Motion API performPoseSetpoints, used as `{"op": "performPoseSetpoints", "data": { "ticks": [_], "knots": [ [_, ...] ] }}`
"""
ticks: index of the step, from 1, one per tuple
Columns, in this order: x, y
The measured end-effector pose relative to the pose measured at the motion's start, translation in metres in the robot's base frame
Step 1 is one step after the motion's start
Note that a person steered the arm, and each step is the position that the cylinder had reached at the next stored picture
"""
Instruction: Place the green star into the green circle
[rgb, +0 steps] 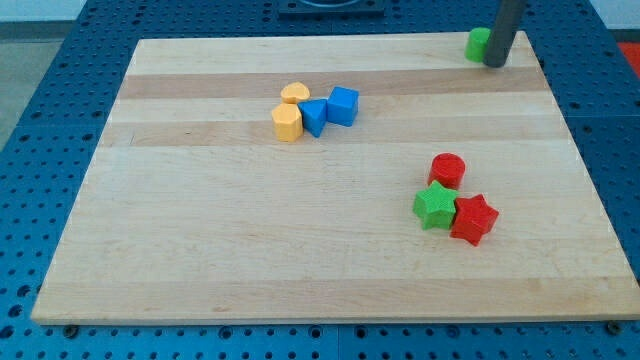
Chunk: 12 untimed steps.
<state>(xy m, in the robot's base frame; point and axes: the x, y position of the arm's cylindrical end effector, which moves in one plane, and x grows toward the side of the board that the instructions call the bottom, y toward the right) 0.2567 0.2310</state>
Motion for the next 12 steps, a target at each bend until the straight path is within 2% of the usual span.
{"op": "performPoseSetpoints", "data": {
  "ticks": [1, 2, 5, 7, 9, 11, 12],
  "knots": [
    [0.02, -0.001],
    [0.054, -0.029],
    [0.136, -0.176],
    [0.141, -0.183],
    [0.152, -0.23],
    [0.255, -0.231],
    [0.291, -0.214]
  ]
}}
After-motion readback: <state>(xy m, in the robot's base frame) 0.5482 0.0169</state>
